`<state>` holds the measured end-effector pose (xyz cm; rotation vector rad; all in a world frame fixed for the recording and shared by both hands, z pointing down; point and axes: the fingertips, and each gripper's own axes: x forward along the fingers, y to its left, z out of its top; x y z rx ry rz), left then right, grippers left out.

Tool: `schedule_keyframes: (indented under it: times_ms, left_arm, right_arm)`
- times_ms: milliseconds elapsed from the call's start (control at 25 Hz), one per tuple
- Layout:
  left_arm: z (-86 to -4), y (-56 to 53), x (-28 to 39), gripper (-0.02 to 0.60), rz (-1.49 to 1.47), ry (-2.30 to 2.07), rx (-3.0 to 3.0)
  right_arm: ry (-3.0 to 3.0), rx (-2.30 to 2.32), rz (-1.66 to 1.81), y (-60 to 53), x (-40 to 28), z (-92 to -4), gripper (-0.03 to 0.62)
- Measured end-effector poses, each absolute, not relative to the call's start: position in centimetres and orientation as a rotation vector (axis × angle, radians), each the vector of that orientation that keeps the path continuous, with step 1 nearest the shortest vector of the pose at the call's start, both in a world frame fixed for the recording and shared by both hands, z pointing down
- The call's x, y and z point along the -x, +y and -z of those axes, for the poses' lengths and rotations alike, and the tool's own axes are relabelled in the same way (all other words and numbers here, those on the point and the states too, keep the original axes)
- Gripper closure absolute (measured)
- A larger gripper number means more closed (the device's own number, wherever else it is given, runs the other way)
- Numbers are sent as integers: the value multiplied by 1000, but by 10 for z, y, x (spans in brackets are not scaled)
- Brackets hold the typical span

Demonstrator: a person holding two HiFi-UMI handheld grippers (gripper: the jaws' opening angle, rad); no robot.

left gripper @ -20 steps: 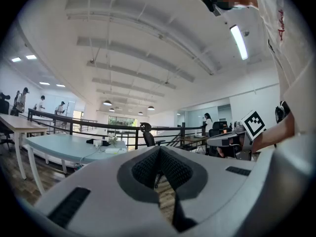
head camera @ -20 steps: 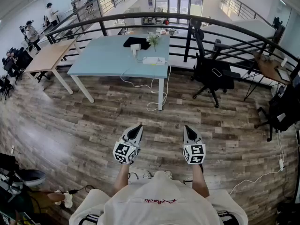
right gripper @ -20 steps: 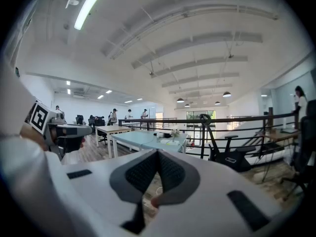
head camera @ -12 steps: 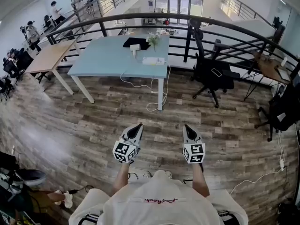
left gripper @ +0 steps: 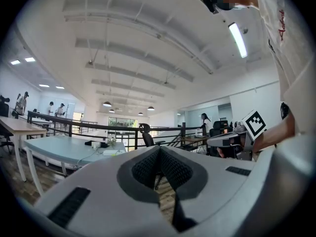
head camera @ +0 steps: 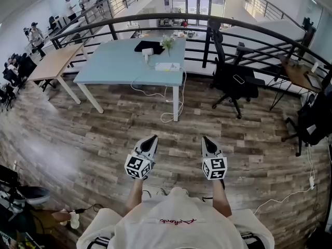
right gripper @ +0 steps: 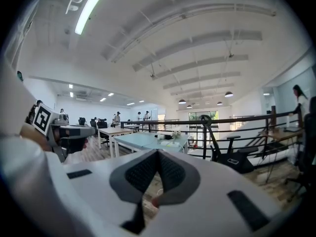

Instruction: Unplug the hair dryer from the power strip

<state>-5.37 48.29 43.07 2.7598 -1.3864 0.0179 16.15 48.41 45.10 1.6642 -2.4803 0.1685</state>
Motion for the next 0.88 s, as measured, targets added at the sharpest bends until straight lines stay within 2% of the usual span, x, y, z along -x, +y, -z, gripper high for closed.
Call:
schedule_keyframes:
  times_ms: [880]
  left_arm:
    - [-438, 468, 28, 572, -43, -1489, -2702]
  right_arm:
    - [-2555, -1539, -207, 462, -184, -465, 577]
